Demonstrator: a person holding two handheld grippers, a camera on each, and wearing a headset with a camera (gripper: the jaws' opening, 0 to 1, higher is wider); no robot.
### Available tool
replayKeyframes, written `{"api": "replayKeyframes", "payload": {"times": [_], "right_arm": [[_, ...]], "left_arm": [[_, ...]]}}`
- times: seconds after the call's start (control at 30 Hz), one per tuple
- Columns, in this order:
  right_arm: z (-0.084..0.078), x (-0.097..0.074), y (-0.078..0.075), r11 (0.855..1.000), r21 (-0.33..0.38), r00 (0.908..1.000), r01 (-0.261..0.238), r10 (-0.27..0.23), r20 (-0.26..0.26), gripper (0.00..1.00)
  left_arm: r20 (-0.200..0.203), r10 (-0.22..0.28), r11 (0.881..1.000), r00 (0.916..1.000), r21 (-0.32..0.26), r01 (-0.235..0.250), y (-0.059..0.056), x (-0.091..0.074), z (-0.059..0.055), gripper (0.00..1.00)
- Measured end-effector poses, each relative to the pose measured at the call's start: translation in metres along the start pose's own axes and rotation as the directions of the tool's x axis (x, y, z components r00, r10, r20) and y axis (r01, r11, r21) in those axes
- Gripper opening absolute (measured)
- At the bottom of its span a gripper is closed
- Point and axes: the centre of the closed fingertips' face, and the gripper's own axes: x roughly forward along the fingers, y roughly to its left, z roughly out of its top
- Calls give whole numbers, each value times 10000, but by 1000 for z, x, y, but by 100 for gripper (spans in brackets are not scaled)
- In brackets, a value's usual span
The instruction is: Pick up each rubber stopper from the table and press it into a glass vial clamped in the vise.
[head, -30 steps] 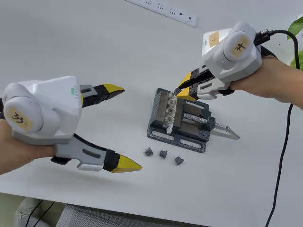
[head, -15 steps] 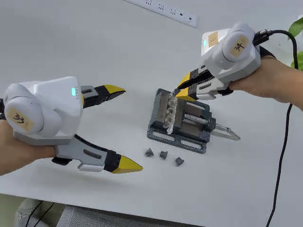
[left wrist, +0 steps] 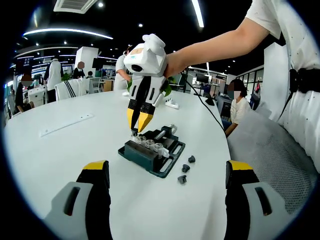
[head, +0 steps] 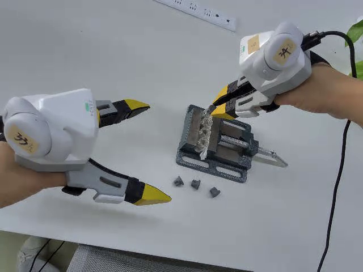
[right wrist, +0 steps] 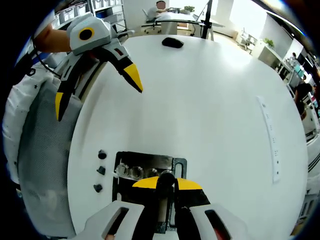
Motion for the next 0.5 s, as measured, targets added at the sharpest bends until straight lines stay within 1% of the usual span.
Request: {"api": "replayKeyframes", "payload": {"times": [0.17,0.3,0.5], "right_arm": [[1,1,0,10000,-10,10000,-60,60,-77,6],[1,1,-1,9998,-174,9995,-107,102,-307,6],[1,2,-2,9996,-215,9987,-205,195,-467,6]], "left_arm": [[-24,-4,10000,10000,-9,4,0,1,-1,96],[-24,-26,10000,10000,-20,26,-1,0,-2,96],[32,16,10000,10000,-40,-15,1,0,-1,96]]}}
